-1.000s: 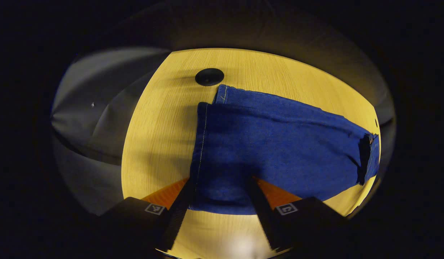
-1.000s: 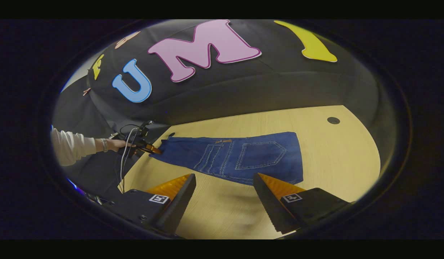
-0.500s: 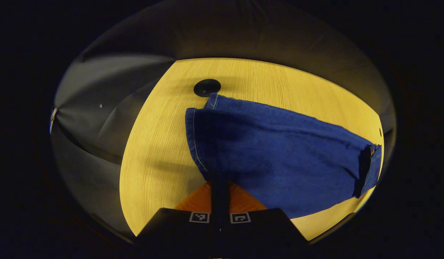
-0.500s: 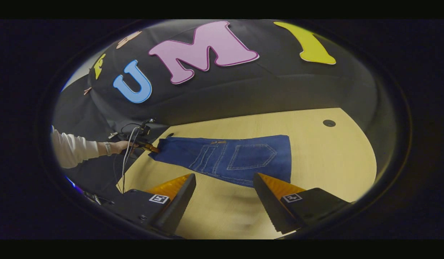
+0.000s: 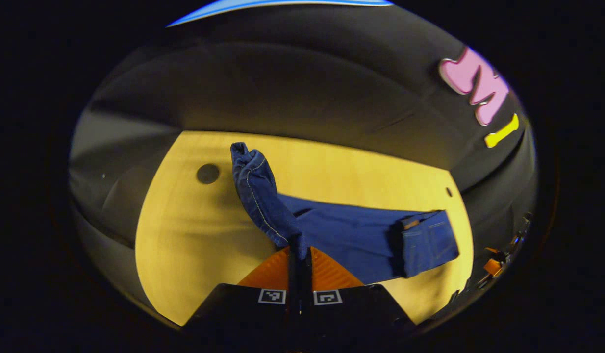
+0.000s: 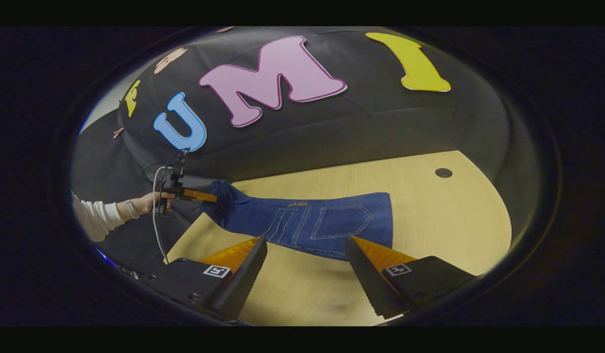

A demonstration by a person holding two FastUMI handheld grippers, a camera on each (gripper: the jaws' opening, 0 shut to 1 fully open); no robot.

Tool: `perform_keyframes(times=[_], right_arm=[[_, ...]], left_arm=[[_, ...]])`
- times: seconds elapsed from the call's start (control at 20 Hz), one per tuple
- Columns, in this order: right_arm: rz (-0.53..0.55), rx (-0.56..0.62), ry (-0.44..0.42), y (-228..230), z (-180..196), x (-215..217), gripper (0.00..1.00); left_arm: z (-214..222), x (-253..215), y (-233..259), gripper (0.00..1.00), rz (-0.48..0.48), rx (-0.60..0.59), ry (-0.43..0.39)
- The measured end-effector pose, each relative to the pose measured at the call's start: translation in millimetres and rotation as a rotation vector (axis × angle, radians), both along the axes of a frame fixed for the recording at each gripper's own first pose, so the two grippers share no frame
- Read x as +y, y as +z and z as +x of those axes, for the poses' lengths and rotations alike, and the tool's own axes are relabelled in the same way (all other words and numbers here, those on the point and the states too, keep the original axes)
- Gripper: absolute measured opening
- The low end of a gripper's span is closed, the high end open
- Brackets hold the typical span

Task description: Grasp the waist and the cuffs of the jeans and fold them to make the two legs overlap; first hold the waist and fold one-third of the jeans toward the cuffs, then hold the cuffs and fold the remaining one-third in the same direction to finish folding.

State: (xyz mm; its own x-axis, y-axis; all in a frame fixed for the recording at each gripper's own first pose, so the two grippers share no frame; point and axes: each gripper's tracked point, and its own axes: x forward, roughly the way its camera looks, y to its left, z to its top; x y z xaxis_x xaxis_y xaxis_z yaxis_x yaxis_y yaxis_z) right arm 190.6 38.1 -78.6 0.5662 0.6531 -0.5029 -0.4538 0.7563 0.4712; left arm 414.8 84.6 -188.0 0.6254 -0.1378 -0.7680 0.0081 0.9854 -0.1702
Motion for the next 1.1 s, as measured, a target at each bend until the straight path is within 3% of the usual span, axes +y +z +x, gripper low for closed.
perform_keyframes(times=[0.3, 0.4, 0.6, 0.7, 0.8, 1.1], right_arm=[[0.004, -0.044, -0.03, 24, -1, -18, 0.97], [-0.001, -0.062, -0.043, 31, -2, -28, 0.98], [-0.043, -0.104, -0.056, 37, -10, -51, 0.98], [-0.075, -0.128, -0.044, 36, -14, -58, 0.98], [-0.103, -0.142, -0.026, 33, -16, -64, 0.98], [-0.108, -0.169, 0.018, 27, -11, -70, 0.98]], left_arm=[[7, -160, 72, 0.06, -0.106, -0.097, -0.223], [-1, -210, 75, 0.06, -0.103, -0.112, -0.318], [-4, -290, 12, 0.06, -0.104, -0.037, -0.404], [-4, -312, -26, 0.06, -0.049, -0.01, -0.463], [-15, -337, -61, 0.06, 0.001, 0.06, -0.463], [-30, -345, -130, 0.05, 0.122, 0.146, -0.459]])
